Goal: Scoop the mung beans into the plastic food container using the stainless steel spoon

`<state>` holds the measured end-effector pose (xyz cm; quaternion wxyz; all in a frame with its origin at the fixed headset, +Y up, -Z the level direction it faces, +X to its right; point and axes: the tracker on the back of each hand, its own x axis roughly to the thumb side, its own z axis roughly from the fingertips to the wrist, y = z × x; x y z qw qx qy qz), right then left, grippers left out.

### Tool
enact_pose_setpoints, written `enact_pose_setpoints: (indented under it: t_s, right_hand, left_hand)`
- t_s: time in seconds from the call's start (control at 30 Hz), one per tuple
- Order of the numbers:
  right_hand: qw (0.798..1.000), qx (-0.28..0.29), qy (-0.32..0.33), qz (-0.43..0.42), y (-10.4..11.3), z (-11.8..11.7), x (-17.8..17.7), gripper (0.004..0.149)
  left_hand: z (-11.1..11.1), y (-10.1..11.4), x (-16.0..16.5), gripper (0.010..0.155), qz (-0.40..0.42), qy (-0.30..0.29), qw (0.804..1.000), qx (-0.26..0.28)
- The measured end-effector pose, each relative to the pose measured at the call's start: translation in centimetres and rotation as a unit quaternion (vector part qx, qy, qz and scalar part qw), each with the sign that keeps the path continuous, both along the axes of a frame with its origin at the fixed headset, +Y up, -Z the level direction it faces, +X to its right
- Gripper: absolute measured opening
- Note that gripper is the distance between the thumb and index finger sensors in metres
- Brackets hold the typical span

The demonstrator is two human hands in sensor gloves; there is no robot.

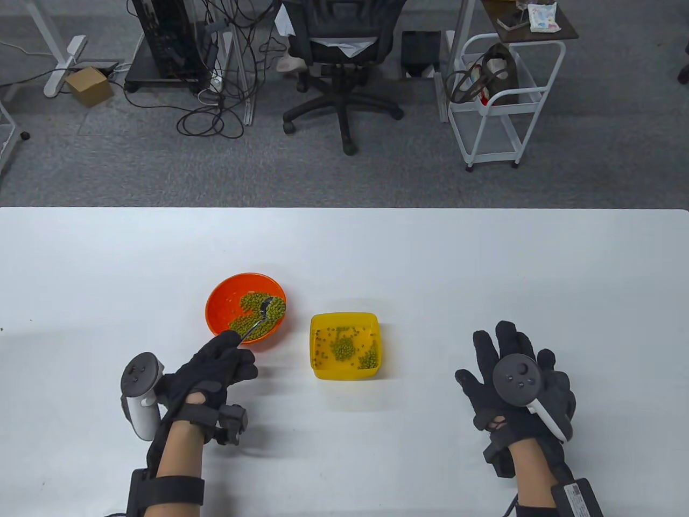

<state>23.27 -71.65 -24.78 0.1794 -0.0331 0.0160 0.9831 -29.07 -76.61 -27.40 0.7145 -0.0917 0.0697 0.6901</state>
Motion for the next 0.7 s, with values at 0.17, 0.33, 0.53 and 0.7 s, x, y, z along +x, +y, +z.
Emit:
enact_pose_setpoints:
  t_s: [0.17,0.33,0.53,0.7]
  right_hand:
    - [1.0,0.001,0.001,0.0,0.0,0.0,0.0,0.077]
    - [1.0,0.002,0.002,-0.001,0.0,0.0,0.0,0.077]
    - [1.0,0.002,0.002,-0.003,0.0,0.0,0.0,0.076]
    - [1.0,0.002,0.001,-0.004,0.0,0.0,0.1,0.077]
  left_hand:
    - [-0.1,0.6,2.2,0.05,0.002,-0.058,0.998,0.013]
    - [-0.2,0.3,4.8,0.05,-0.011,-0.109,0.994,0.004]
    - [-0.3,-0.4,6.5,0.052,-0.04,-0.125,0.991,-0.001]
    - [-0.3,-0.4,7.1,0.056,-0.048,-0.113,0.992,0.018]
